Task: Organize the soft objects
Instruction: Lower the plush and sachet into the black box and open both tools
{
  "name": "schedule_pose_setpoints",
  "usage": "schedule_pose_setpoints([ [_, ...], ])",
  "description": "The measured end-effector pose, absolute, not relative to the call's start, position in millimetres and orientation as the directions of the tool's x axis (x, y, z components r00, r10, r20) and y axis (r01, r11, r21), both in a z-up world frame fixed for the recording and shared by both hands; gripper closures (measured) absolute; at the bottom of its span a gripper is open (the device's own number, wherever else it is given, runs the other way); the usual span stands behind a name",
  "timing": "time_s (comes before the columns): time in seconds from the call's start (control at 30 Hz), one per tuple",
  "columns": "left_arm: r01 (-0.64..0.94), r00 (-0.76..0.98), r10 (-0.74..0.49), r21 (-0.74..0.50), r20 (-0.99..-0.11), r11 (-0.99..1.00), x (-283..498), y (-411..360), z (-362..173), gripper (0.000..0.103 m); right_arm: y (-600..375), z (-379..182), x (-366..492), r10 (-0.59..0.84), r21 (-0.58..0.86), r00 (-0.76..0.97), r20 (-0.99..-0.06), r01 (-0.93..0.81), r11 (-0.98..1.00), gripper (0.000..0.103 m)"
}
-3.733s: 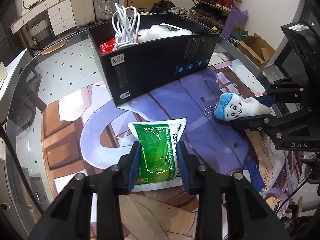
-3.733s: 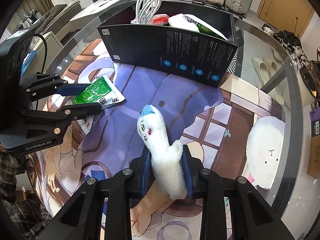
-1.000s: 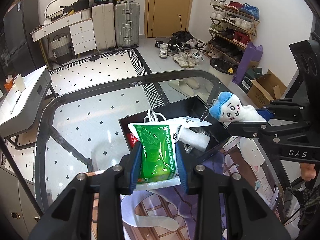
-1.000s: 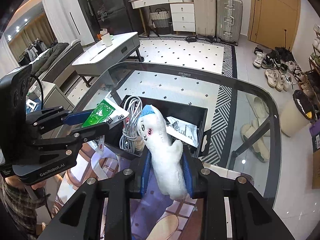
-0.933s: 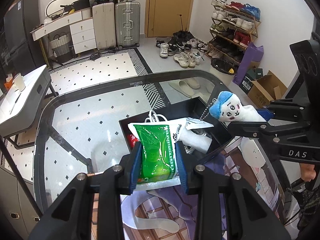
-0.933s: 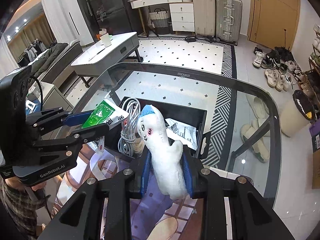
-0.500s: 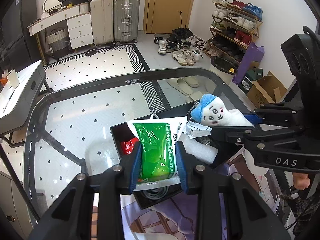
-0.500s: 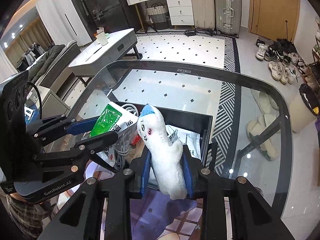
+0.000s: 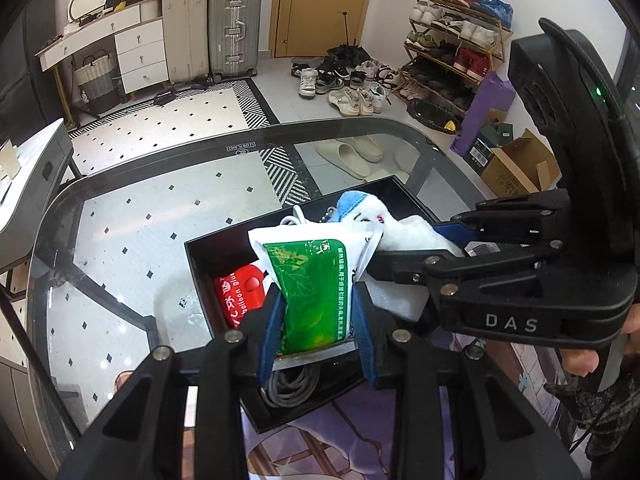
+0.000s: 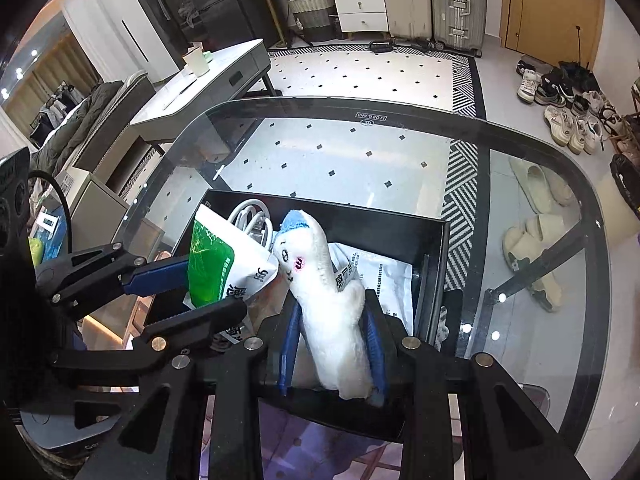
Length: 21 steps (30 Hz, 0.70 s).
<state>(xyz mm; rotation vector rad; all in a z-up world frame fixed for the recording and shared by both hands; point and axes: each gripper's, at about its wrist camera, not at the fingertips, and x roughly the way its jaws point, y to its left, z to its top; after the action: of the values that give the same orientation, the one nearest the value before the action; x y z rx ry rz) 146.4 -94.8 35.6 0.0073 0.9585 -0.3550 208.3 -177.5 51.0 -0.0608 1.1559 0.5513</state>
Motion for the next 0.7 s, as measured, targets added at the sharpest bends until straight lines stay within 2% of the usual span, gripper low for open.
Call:
schedule_pose_setpoints([
  [0.1,0.296,0.522,-0.300,-0.160,-0.798,0.942,143.1,-91.3,36.7,0.065,-184.1,55.4,207.3,0.391,0.242,0.300,-0.871,-0.430,0.870,0.070],
  [0.27,0.283,0.532,-0.298,-0.166,-0.793,0.945,136.5,-86.8,39.6,0.048,-188.2,62.3,197.9,0.398,0.244,0.314,-0.862,-0.431,0.869,0.061],
  [0.47,0.281,0.553,-0.288,-0.150,-0.782,0.948,125.6,-81.2,46.2,0.040,-200.1,73.3,186.3,0.400,0.239,0.347,-0.848,-0.423,0.874,0.050],
  [0.5,0.287,0.561,-0.289,-0.146,-0.775,0.947,122.8,-80.2,47.6,0.037,-202.7,75.9,184.0,0.400,0.238,0.354,-0.845,-0.421,0.875,0.046],
  [0.53,0.291,0.571,-0.289,-0.140,-0.769,0.946,120.1,-79.7,49.6,0.028,-204.7,78.4,181.5,0.403,0.238,0.362,-0.840,-0.422,0.875,0.037],
  [0.57,0.293,0.584,-0.286,-0.131,-0.760,0.947,116.1,-79.7,51.3,0.024,-206.9,81.2,177.8,0.406,0.236,0.371,-0.835,-0.424,0.874,0.032],
  [0.6,0.295,0.594,-0.283,-0.123,-0.753,0.947,112.2,-79.1,52.7,0.024,-208.2,83.8,174.3,0.411,0.235,0.381,-0.828,-0.429,0.872,0.025],
  [0.7,0.292,0.608,-0.281,-0.119,-0.743,0.949,105.1,-75.9,55.0,0.022,-210.1,87.9,165.7,0.417,0.231,0.401,-0.816,-0.435,0.870,0.022],
])
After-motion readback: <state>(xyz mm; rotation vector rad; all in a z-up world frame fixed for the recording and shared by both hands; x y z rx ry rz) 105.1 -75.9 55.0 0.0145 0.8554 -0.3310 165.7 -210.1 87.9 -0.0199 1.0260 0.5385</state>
